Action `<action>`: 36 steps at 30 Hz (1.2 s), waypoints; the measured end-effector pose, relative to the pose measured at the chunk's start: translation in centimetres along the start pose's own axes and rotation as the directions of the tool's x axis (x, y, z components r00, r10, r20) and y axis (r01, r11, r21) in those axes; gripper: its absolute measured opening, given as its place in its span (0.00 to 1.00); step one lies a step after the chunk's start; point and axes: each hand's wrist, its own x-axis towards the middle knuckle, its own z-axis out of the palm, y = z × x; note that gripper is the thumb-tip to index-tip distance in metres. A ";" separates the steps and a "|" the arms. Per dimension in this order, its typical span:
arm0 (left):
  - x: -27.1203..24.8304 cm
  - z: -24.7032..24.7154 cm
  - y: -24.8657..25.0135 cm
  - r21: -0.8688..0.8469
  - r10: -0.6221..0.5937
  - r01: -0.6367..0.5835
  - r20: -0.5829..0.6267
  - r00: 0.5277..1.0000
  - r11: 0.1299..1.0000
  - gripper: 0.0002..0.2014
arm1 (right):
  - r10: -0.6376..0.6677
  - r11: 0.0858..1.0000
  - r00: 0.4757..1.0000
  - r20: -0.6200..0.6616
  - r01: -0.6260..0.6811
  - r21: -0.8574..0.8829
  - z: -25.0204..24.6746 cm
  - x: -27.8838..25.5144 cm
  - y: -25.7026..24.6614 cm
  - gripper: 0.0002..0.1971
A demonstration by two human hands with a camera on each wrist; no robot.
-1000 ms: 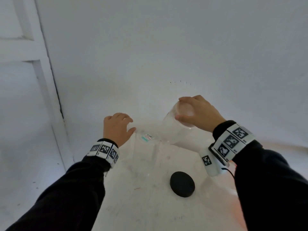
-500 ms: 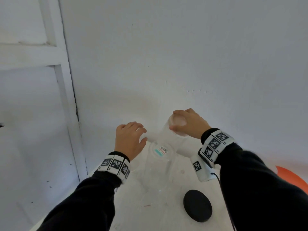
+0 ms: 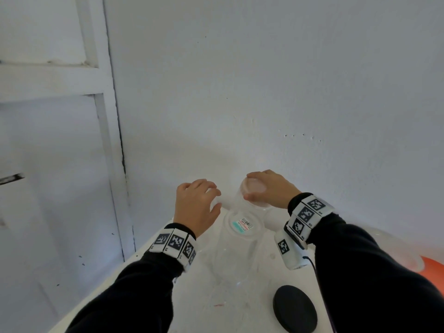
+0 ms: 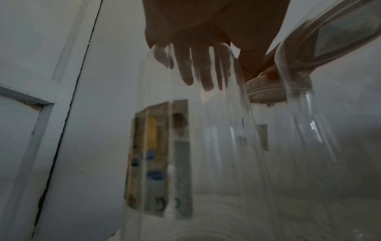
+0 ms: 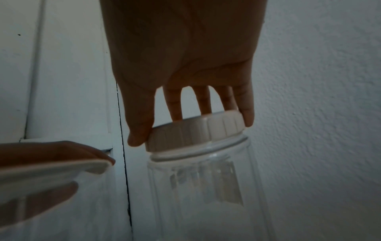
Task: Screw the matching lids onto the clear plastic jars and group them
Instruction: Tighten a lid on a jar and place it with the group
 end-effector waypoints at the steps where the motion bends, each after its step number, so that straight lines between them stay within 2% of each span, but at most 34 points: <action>1: 0.0 0.0 0.0 -0.002 -0.002 0.002 -0.001 1.000 1.000 0.08 | -0.007 1.000 1.000 0.007 0.007 -0.009 0.1 0.1 0.0 0.34; 8: 0.1 -0.1 0.1 0.002 -0.018 0.018 0.038 0.999 1.000 0.08 | 0.001 0.998 0.998 0.068 0.003 -0.065 0.6 1.1 -0.3 0.37; 12: 0.2 -0.3 0.1 -0.004 -0.018 0.019 0.069 0.997 1.000 0.10 | -0.007 0.994 0.992 0.125 0.020 -0.108 0.2 0.9 -0.7 0.33; 16: 0.2 -0.5 0.2 -0.011 -0.028 0.029 0.105 0.994 1.000 0.11 | -0.013 0.997 0.991 0.137 0.023 -0.071 0.1 0.6 -0.4 0.35; 20: 0.2 -0.8 0.3 -0.018 -0.036 0.039 0.177 0.984 0.999 0.19 | 0.003 0.996 0.988 0.155 0.010 -0.086 -0.2 0.2 -0.6 0.34; 23: 0.3 -1.1 0.2 -0.130 -0.049 0.076 0.201 0.978 0.989 0.24 | -0.024 0.992 0.988 0.154 0.042 -0.117 -0.9 -0.4 -1.1 0.31; 26: 0.4 -1.7 0.2 -0.315 -0.093 0.133 0.137 0.986 0.940 0.24 | -0.062 0.994 0.991 0.115 0.071 -0.081 -1.8 -1.0 -1.7 0.32; 31: -0.6 -4.0 0.4 -0.415 -0.169 0.130 -0.056 0.984 0.900 0.17 | -0.146 0.989 0.987 -0.069 0.145 -0.014 -3.4 -2.7 -4.4 0.31; 33: -1.3 -5.7 0.1 -0.461 -0.219 0.167 -0.059 0.974 0.871 0.19 | -0.171 0.983 0.974 -0.152 0.179 0.040 -3.8 -3.9 -6.2 0.29; 36: -2.9 -8.2 -1.0 -0.490 -0.275 0.266 0.055 0.960 0.830 0.17 | -0.214 0.964 0.956 -0.199 0.240 0.115 -3.3 -5.6 -8.8 0.27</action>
